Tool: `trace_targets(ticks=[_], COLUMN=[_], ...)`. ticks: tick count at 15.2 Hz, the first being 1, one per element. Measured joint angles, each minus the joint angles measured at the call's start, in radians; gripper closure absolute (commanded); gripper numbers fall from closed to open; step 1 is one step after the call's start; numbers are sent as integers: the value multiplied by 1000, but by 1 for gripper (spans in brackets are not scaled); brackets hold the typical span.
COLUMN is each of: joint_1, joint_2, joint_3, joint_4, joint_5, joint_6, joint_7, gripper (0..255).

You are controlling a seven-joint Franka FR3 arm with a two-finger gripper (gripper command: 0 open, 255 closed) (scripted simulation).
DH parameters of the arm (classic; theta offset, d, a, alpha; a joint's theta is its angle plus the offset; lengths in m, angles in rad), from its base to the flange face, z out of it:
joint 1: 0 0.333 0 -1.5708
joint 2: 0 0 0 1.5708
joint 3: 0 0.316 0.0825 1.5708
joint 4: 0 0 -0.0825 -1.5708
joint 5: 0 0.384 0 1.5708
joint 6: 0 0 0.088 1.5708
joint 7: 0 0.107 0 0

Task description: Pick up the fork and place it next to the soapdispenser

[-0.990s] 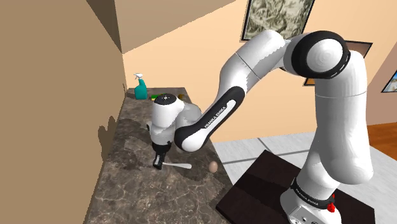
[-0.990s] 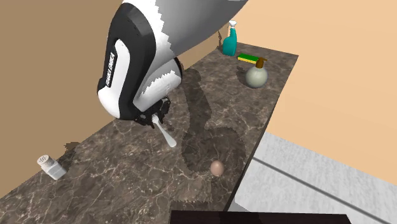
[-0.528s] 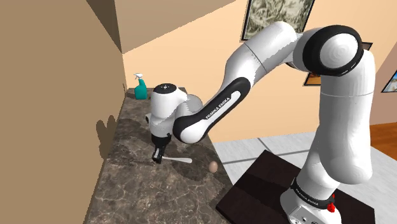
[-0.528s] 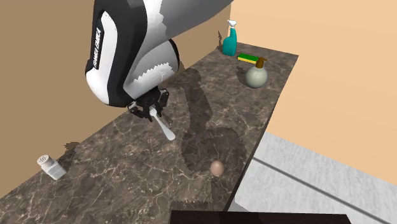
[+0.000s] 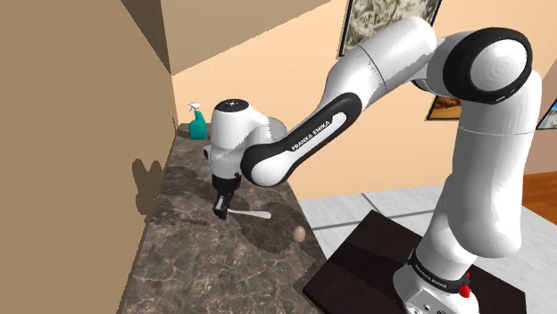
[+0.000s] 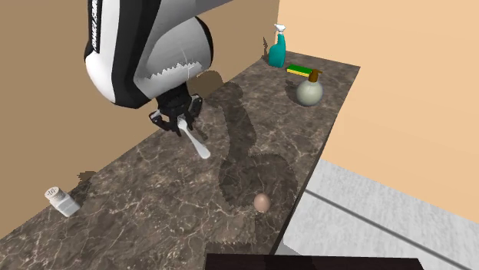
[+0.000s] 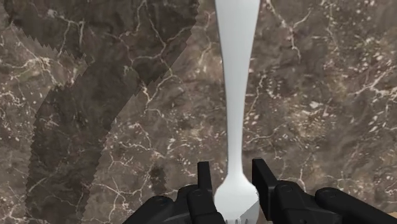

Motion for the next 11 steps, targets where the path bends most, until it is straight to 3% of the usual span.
trace_targets(ticks=[11], joint_1=[-14], joint_2=[-80], joint_3=[20], joint_4=[54], joint_5=[64], joint_6=[-125], joint_7=[-53], gripper=[255])
